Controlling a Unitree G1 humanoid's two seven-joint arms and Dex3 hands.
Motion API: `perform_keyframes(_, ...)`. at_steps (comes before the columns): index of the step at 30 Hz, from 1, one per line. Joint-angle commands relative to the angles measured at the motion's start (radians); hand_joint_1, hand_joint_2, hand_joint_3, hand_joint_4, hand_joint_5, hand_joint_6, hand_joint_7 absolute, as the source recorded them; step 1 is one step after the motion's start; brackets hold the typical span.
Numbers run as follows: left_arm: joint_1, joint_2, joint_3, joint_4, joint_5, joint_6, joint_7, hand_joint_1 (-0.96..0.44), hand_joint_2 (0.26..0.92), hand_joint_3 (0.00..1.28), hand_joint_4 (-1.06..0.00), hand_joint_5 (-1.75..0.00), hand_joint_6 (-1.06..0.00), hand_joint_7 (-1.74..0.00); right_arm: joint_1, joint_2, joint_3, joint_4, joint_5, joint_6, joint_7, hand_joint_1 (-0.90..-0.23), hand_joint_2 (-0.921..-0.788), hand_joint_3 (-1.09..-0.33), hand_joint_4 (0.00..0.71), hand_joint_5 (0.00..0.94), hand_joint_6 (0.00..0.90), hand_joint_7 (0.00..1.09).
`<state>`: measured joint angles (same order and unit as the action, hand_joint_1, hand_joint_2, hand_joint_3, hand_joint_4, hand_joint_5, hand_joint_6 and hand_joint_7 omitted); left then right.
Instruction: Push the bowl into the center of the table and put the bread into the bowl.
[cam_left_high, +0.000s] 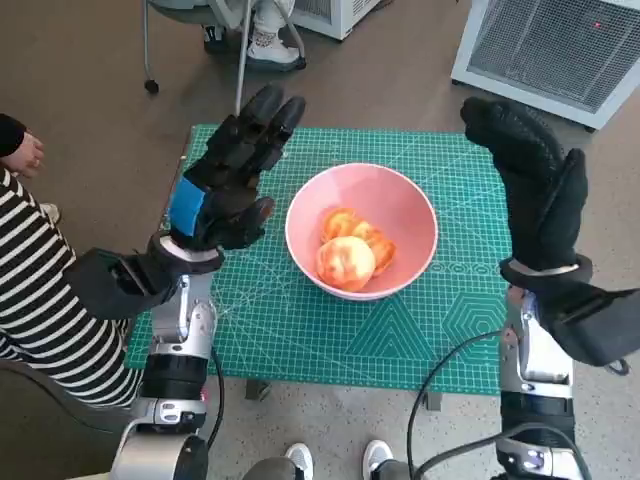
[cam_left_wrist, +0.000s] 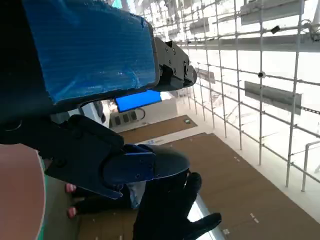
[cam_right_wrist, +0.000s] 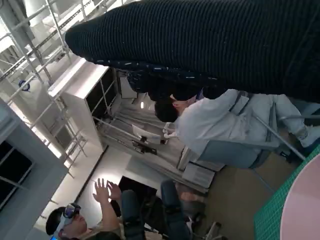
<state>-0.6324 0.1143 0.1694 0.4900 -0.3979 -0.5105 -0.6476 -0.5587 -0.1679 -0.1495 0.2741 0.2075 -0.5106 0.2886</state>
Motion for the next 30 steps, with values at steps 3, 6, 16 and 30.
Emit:
perform_keyframes(3,-0.011,-0.003,-0.003,0.014,-0.001,-0.01,-0.017,-0.74,0.921,0.43,-0.16,-0.01,-0.22,-0.05,0.005,-0.005,-0.004,0.022,0.013,-0.003,0.013,-0.76,-0.921,-0.706,0.188,0.006,0.078,0.49)
perform_keyframes(6,-0.014,-0.003,-0.003,0.016,0.0,-0.013,-0.024,-0.74,0.921,0.43,-0.16,-0.02,-0.1,-0.3,0.006,-0.006,-0.004,0.022,0.01,-0.004,0.012,-0.761,-0.921,-0.706,0.188,0.006,0.079,0.49)
perform_keyframes(16,-0.02,-0.006,-0.006,0.018,0.002,-0.009,-0.027,-0.73,0.921,0.42,-0.16,-0.02,0.0,-0.48,0.004,-0.008,-0.005,0.019,0.012,0.001,0.01,-0.758,-0.921,-0.707,0.188,0.005,0.08,0.49)
perform_keyframes(30,-0.034,-0.017,-0.009,0.029,0.003,-0.017,-0.029,-0.7,0.921,0.42,-0.16,-0.02,0.0,-0.49,-0.008,-0.005,-0.002,0.025,0.011,0.003,0.009,-0.757,-0.921,-0.707,0.188,0.003,0.084,0.48)
